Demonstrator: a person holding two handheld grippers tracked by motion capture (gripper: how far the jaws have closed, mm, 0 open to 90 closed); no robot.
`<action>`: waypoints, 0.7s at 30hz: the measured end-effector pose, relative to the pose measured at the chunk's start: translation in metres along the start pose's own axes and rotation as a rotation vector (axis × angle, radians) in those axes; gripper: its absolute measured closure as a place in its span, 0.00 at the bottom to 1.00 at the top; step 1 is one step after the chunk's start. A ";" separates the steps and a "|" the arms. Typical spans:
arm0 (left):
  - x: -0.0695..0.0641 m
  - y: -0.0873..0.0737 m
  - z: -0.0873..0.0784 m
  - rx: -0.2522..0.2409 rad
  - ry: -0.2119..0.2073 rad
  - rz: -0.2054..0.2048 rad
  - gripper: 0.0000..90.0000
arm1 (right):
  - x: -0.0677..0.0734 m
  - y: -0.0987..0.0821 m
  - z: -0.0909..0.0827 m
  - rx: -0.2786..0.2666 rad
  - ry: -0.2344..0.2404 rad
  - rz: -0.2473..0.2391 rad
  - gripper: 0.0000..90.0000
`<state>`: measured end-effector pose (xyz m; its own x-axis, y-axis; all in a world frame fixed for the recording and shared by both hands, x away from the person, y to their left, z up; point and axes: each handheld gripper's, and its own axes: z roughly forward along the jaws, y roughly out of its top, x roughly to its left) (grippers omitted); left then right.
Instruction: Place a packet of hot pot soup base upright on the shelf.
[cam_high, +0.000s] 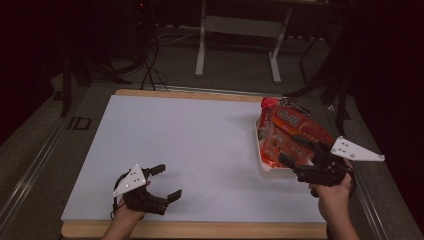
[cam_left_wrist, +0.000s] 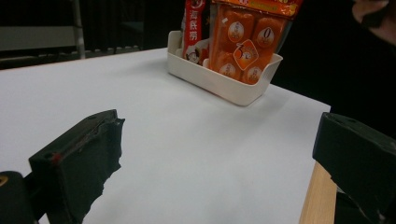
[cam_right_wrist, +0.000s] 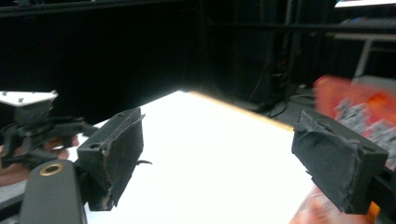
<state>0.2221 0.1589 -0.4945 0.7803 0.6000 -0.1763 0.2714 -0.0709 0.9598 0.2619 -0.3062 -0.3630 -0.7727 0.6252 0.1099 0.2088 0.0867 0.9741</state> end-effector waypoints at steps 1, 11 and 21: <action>0.000 0.000 0.000 0.001 0.001 0.002 0.02 | 0.000 0.000 0.000 0.000 0.000 0.000 0.17; 0.000 -0.001 0.000 0.001 -0.002 -0.002 0.02 | 0.010 -0.044 0.025 0.079 0.051 0.015 0.16; -0.002 -0.002 0.001 0.007 -0.007 0.004 0.02 | 0.011 -0.061 0.037 0.117 0.057 0.003 0.16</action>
<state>0.2208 0.1573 -0.4967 0.7854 0.5941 -0.1740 0.2720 -0.0786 0.9591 0.2629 -0.2758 -0.4289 -0.8041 0.5807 0.1274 0.2775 0.1771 0.9443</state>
